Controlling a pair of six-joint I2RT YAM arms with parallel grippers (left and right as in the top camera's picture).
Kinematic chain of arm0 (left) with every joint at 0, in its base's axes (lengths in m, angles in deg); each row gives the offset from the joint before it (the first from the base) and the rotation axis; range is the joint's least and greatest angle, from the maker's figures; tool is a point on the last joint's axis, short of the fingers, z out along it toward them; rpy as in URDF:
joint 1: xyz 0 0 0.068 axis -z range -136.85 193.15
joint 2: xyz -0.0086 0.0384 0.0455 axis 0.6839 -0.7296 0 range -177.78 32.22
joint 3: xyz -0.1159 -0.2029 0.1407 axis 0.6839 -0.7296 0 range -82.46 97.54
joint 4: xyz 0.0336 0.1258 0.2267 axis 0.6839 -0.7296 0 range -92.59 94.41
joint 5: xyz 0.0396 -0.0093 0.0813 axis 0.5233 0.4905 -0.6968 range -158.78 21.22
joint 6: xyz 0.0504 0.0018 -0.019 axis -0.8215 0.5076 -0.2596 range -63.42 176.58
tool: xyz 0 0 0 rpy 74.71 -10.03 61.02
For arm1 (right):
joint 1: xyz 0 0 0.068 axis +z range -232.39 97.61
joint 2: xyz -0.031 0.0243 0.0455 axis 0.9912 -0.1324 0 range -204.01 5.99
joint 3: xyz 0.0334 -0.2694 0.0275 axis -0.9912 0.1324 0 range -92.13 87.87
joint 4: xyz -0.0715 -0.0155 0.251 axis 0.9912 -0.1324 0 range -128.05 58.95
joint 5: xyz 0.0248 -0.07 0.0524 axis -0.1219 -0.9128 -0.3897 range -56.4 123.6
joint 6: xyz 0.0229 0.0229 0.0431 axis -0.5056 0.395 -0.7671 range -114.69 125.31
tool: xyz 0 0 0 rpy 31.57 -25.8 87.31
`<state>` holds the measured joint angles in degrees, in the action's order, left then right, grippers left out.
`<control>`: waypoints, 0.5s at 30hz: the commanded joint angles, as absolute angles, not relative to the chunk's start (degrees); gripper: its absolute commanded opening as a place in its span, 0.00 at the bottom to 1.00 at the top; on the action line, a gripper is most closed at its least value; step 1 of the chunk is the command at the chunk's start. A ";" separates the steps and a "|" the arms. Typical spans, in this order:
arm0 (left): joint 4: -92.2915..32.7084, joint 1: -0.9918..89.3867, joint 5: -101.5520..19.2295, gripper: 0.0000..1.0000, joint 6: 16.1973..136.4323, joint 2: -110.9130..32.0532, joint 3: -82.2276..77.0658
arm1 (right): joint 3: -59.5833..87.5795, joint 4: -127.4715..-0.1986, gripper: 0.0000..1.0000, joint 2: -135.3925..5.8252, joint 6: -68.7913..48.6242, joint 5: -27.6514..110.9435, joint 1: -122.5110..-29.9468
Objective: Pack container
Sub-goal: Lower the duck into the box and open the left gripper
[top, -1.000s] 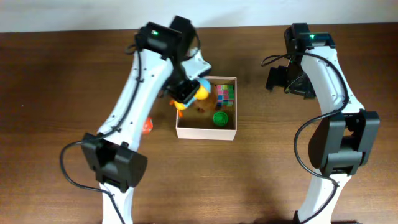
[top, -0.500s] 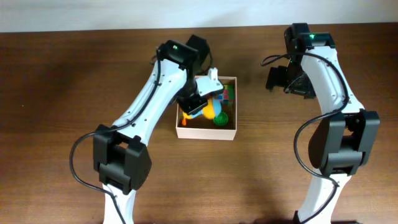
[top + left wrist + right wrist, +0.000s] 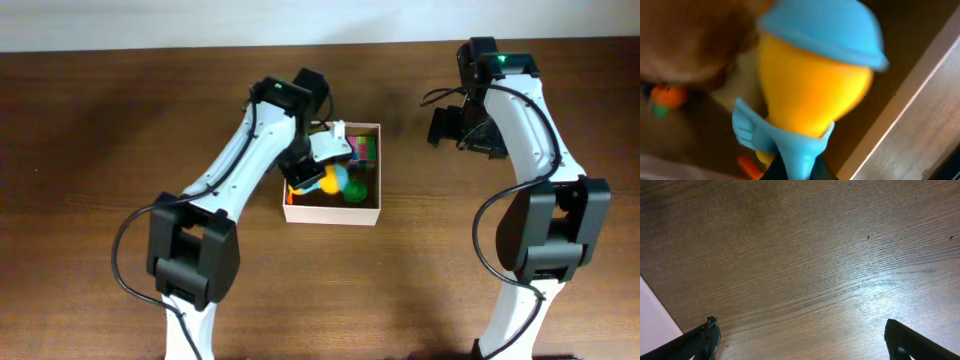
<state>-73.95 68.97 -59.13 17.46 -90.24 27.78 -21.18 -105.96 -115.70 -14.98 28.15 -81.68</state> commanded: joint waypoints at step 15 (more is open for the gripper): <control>-73.76 65.98 -58.41 0.73 16.26 -88.09 27.52 | -21.22 -105.96 0.99 -114.37 -14.43 28.28 -82.10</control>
<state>-73.78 66.00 -59.11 16.90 -90.24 27.78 -21.18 -105.96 -115.70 -15.00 28.17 -81.68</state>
